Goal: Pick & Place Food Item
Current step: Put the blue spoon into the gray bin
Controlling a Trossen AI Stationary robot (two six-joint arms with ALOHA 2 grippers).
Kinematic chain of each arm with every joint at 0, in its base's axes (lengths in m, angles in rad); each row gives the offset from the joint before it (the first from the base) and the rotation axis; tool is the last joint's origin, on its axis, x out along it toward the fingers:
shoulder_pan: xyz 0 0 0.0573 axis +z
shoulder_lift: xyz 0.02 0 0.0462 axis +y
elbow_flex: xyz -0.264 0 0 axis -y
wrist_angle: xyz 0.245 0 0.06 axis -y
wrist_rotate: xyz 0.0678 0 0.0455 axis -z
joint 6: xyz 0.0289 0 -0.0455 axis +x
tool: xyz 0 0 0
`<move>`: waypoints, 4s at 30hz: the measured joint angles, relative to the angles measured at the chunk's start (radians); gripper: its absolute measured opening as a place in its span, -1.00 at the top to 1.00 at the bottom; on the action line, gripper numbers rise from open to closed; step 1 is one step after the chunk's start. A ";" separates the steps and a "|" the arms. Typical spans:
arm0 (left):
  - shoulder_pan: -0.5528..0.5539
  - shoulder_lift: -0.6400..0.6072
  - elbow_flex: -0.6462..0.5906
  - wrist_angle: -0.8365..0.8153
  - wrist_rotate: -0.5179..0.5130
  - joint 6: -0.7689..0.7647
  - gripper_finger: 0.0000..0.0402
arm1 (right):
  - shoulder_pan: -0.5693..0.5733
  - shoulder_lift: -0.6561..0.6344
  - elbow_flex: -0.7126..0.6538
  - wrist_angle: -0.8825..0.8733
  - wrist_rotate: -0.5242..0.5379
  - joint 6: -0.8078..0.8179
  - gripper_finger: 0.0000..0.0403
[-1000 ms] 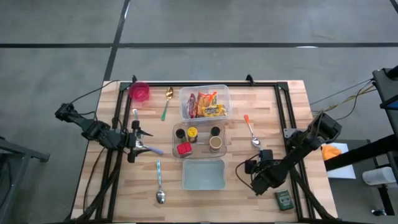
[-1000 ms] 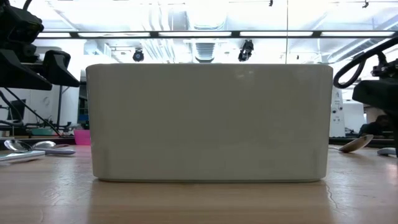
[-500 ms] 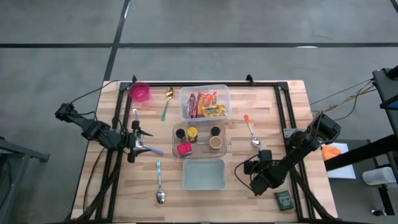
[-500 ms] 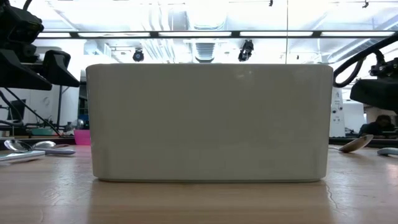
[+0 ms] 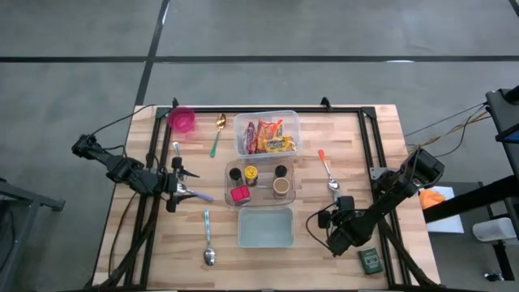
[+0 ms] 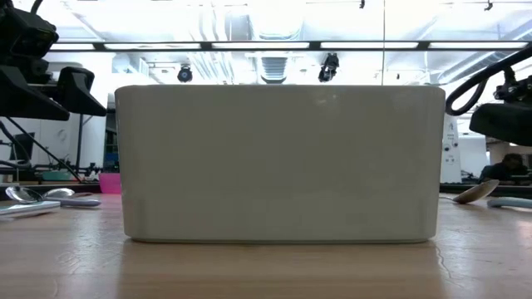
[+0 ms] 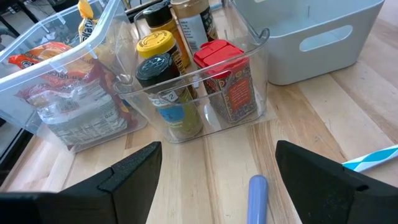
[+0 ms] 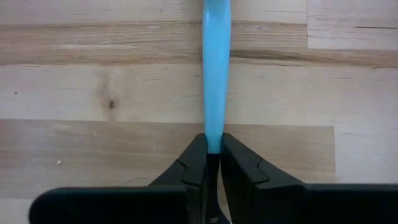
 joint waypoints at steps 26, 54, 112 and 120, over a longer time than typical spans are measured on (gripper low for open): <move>0.000 0.000 0.000 0.000 0.000 0.000 -0.58 | 0.002 -0.024 0.175 -0.226 0.168 -0.127 0.86; 0.000 0.000 0.000 0.000 0.000 0.000 -0.58 | 0.002 -0.027 0.624 -0.265 0.555 -1.124 0.86; 0.000 0.000 0.000 0.000 0.000 0.000 -0.58 | -0.370 -0.021 0.087 0.970 -0.150 -1.993 0.86; 0.000 0.000 0.000 0.000 0.000 0.000 -0.58 | -0.371 -0.021 0.096 0.967 -0.150 -1.986 0.86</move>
